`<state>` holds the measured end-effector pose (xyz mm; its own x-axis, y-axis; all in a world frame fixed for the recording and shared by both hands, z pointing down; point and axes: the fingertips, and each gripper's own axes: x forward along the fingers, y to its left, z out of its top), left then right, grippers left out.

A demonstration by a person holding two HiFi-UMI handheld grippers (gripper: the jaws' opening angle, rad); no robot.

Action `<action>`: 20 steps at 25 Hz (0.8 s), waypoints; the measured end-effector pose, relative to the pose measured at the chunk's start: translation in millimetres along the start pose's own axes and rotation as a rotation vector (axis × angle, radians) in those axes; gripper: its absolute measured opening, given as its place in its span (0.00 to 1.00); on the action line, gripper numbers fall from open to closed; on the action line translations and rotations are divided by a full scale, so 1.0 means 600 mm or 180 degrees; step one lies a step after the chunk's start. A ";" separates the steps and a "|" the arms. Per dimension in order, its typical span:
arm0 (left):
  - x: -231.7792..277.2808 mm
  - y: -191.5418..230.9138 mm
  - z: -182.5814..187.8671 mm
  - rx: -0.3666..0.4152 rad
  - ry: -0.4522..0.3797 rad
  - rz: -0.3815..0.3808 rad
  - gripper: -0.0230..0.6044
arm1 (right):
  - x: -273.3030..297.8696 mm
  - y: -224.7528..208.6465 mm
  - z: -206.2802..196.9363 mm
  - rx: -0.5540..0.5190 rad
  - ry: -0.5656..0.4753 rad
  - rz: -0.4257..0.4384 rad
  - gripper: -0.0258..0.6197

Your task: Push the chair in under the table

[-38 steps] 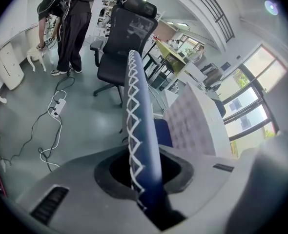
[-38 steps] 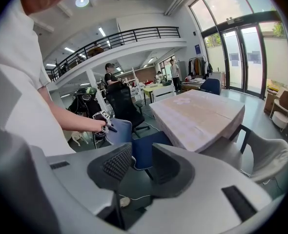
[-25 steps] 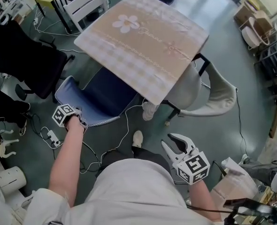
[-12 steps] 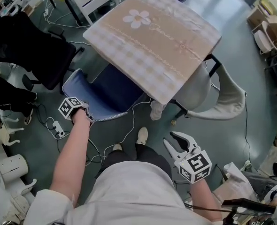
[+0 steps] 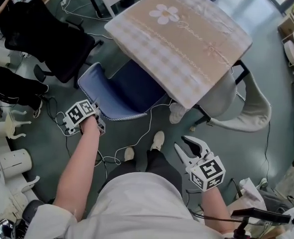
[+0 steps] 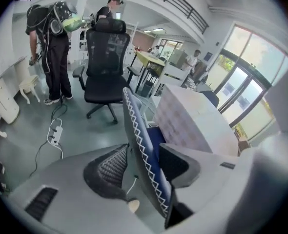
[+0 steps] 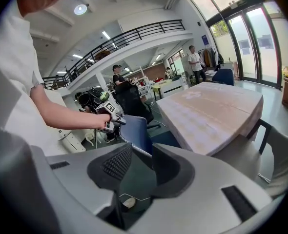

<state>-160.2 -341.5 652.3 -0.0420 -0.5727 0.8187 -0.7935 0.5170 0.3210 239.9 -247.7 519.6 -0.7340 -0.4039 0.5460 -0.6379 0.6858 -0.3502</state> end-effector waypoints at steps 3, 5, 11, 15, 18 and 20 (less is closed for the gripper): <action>-0.054 -0.003 0.042 0.0291 -0.0406 -0.0121 0.37 | 0.016 0.015 0.015 -0.0094 -0.0030 0.0026 0.25; -0.098 -0.014 0.060 0.0454 -0.0564 -0.0380 0.37 | 0.023 0.033 0.026 -0.0143 -0.0070 0.0028 0.25; -0.252 -0.049 0.040 0.0928 -0.0716 -0.1341 0.33 | 0.046 0.110 0.045 -0.0343 -0.0160 -0.0010 0.25; -0.351 -0.050 -0.004 0.1415 -0.0708 -0.1923 0.15 | 0.068 0.198 0.051 -0.0498 -0.0246 -0.0051 0.22; -0.418 -0.029 -0.046 0.1770 -0.0624 -0.2342 0.05 | 0.086 0.280 0.052 -0.0639 -0.0271 -0.0116 0.14; -0.464 0.000 -0.073 0.1941 -0.0523 -0.2613 0.05 | 0.099 0.339 0.046 -0.0696 -0.0285 -0.0163 0.11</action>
<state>-121.9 -154.2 445.2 0.6049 -0.7067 0.3669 -0.7859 -0.4557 0.4179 60.2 -148.7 459.6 -0.7259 -0.4869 0.4858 -0.6163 0.7740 -0.1452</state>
